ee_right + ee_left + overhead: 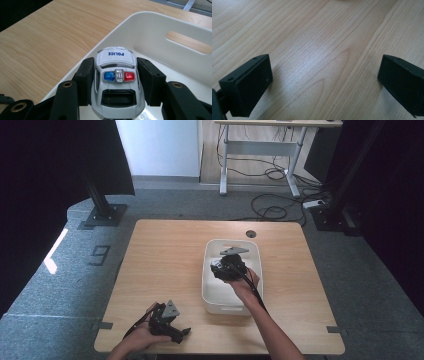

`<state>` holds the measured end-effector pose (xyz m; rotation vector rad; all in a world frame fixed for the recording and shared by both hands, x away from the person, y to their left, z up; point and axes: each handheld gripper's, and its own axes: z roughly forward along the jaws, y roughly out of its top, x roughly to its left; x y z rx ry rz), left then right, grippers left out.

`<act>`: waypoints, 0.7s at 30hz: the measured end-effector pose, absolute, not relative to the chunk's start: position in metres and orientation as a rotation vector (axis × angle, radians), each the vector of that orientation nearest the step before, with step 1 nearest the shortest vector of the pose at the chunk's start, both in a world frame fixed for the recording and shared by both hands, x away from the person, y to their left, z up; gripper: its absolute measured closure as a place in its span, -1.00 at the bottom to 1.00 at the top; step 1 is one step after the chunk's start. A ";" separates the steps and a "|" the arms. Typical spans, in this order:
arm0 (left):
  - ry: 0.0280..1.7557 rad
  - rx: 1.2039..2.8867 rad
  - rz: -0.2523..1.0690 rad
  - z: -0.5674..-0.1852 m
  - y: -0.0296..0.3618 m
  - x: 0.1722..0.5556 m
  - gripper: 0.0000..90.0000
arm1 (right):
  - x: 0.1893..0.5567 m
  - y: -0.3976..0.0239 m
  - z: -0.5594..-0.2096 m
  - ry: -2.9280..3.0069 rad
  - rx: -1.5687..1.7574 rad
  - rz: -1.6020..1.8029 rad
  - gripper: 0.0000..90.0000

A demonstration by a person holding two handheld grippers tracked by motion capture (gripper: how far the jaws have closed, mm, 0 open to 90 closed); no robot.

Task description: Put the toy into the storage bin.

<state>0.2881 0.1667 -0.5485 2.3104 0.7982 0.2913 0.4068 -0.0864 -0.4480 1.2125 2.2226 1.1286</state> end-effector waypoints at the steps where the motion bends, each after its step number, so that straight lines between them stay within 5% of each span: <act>1: 0.798 2.311 0.292 -0.549 0.167 0.288 -1.00 | 0.408 -0.086 -0.449 2.224 1.214 1.124 0.12; 21: 0.799 2.310 0.291 -0.549 0.167 0.288 -1.00 | 0.420 -0.075 -0.463 2.258 1.238 1.068 0.12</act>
